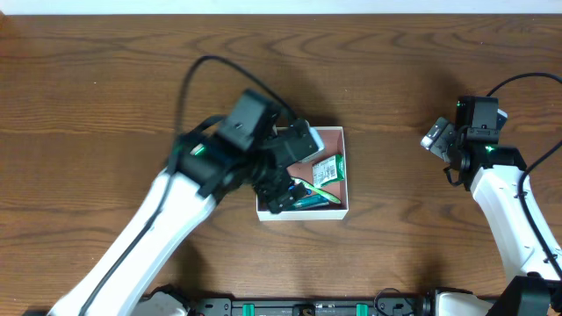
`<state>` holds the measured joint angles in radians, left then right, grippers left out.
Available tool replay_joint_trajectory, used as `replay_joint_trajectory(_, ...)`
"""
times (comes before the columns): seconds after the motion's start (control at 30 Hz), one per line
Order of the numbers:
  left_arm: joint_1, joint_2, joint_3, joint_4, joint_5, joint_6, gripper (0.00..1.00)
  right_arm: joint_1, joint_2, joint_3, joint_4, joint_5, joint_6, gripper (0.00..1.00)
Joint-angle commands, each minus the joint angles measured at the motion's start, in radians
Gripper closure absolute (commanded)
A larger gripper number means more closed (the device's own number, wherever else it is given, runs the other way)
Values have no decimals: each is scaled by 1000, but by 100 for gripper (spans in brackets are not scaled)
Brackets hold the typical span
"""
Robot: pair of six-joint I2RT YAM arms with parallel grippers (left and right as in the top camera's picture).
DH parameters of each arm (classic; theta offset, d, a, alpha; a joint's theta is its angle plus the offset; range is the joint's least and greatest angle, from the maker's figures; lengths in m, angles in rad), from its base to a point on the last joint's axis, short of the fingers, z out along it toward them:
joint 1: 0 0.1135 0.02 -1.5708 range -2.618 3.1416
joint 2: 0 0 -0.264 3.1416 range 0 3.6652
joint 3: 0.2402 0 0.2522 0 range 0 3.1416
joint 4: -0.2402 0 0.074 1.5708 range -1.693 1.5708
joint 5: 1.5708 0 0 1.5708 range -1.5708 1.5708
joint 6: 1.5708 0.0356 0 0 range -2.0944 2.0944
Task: Pack container
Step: 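Release the razor in the box and retract the left arm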
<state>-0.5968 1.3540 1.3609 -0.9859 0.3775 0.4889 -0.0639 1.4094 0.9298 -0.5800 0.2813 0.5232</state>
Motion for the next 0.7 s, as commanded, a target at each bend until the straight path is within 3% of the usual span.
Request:
replay_joint_trajectory(0.0, 0, -130, 39, -14, -1, -55, 2, -8, 5, 5, 0, 14, 14, 1)
replay_joint_trajectory(0.27, 0, -402, 38, -104, -66, -84, 2, -8, 5, 5, 0, 14, 14, 1)
replay_joint_trajectory(0.67, 0, -581, 24, -489, -157, -82, 2, -8, 5, 5, 0, 14, 14, 1)
